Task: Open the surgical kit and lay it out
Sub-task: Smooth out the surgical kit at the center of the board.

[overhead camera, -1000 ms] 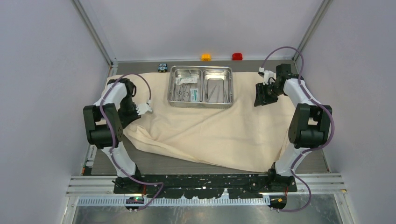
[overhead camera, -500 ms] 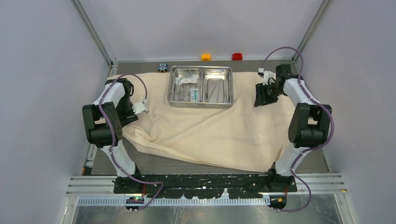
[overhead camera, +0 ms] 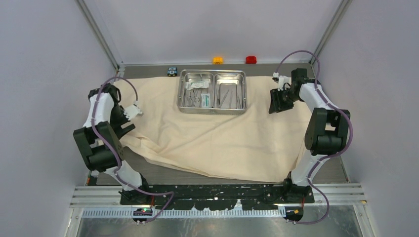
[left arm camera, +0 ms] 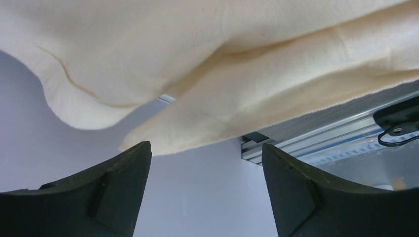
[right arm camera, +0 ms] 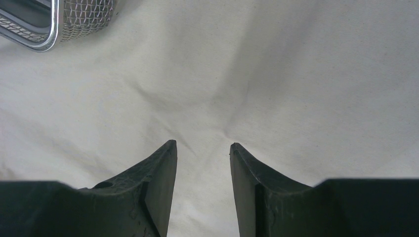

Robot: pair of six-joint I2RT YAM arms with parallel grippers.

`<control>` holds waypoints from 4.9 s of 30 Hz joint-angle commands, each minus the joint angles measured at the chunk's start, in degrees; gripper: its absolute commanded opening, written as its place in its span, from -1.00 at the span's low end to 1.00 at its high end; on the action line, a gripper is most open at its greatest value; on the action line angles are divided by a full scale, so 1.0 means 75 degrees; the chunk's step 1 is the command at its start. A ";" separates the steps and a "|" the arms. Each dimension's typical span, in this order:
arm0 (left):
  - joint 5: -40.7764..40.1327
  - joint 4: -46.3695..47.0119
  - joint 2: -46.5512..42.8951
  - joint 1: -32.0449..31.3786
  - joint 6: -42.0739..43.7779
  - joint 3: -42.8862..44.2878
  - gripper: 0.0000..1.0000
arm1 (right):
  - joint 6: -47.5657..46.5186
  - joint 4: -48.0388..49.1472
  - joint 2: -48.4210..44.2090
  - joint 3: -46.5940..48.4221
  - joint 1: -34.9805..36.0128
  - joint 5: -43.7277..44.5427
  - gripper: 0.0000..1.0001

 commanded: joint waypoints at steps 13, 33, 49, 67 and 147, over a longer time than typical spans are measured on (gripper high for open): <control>0.1090 0.0420 -0.2284 0.1808 0.0836 -0.2259 0.59 | -0.0134 -0.0016 0.0232 0.0229 0.0027 -0.0214 -0.04; 0.1118 0.2352 -0.0167 0.1903 0.0558 -0.2304 -0.27 | -0.0197 -0.0259 0.0219 0.0237 0.0038 -0.0205 -0.07; -0.0559 0.0393 -0.2112 0.2183 0.1512 -0.2076 -1.00 | -0.0239 -0.0334 0.0395 0.0322 0.0038 -0.0344 -0.10; -0.2285 -0.0168 -0.4191 0.2528 0.3150 -0.3499 -0.96 | -0.0440 -0.0420 0.0606 0.0508 0.0039 -0.0532 -0.11; 0.1919 -0.0349 -0.2776 0.1370 0.0065 -0.0927 0.86 | -0.2176 -0.1513 -0.1312 -0.1017 0.1446 0.0439 -0.16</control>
